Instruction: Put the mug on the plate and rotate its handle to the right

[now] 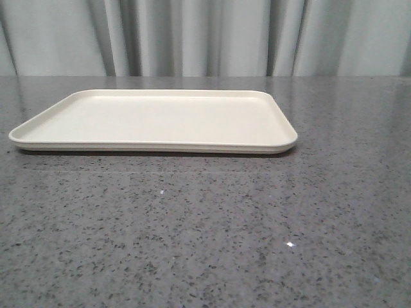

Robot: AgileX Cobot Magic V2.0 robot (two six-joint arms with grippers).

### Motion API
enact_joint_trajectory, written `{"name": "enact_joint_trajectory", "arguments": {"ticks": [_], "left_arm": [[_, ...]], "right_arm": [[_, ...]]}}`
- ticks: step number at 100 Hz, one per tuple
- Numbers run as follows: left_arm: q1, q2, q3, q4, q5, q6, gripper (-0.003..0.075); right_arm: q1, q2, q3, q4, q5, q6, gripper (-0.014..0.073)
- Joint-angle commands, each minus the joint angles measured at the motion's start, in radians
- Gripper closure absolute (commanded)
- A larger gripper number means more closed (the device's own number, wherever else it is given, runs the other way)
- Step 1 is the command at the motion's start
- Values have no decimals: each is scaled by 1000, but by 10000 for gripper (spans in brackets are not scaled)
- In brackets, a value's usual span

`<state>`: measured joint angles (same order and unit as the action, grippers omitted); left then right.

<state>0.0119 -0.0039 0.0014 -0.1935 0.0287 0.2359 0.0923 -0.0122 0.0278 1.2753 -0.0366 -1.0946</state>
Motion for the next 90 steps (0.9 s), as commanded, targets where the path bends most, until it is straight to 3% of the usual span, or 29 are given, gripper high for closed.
{"name": "enact_joint_trajectory", "arguments": {"ticks": [1, 65, 90], "left_arm": [[-7, -30, 8, -10, -87, -1, 740], [-7, -30, 5, -65, -193, -30, 740], [-7, -30, -29, -228, -227, -62, 740]], "right_arm": [[0, -19, -1, -2, -31, -7, 655], [0, -19, -10, 27, -31, -7, 655], [0, -19, -103, 27, -32, -7, 655]]}}
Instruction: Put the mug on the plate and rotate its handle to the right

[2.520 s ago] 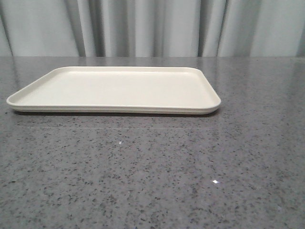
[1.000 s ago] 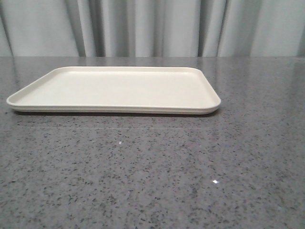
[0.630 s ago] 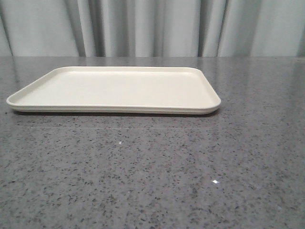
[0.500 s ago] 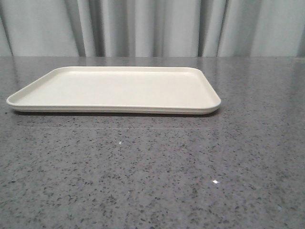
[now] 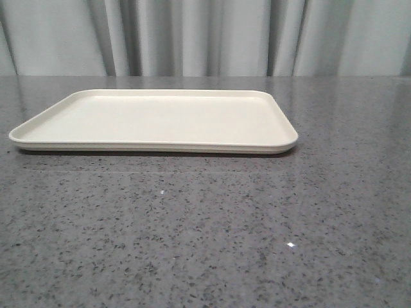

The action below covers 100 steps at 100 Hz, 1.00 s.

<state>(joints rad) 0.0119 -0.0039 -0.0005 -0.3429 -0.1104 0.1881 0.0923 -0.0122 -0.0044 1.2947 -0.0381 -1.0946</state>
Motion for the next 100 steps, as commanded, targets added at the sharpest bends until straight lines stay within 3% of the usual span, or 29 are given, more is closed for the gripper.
{"name": "enact_joint_trajectory", "arguments": {"ticks": [1, 34, 62, 100], "left_arm": [[-7, -30, -30, -92, -88, -14, 740], [-7, -30, -165, -321, -58, -14, 740], [-7, 15, -338, -359, 15, -14, 740], [-32, 248, -558, -389, 146, -1, 738]], "right_arm": [[0, -19, -78, 7, -31, -7, 655], [0, 8, -212, 7, -20, -7, 655], [0, 114, -315, -7, 44, -8, 652], [0, 156, -388, -49, 66, -8, 652]]}}
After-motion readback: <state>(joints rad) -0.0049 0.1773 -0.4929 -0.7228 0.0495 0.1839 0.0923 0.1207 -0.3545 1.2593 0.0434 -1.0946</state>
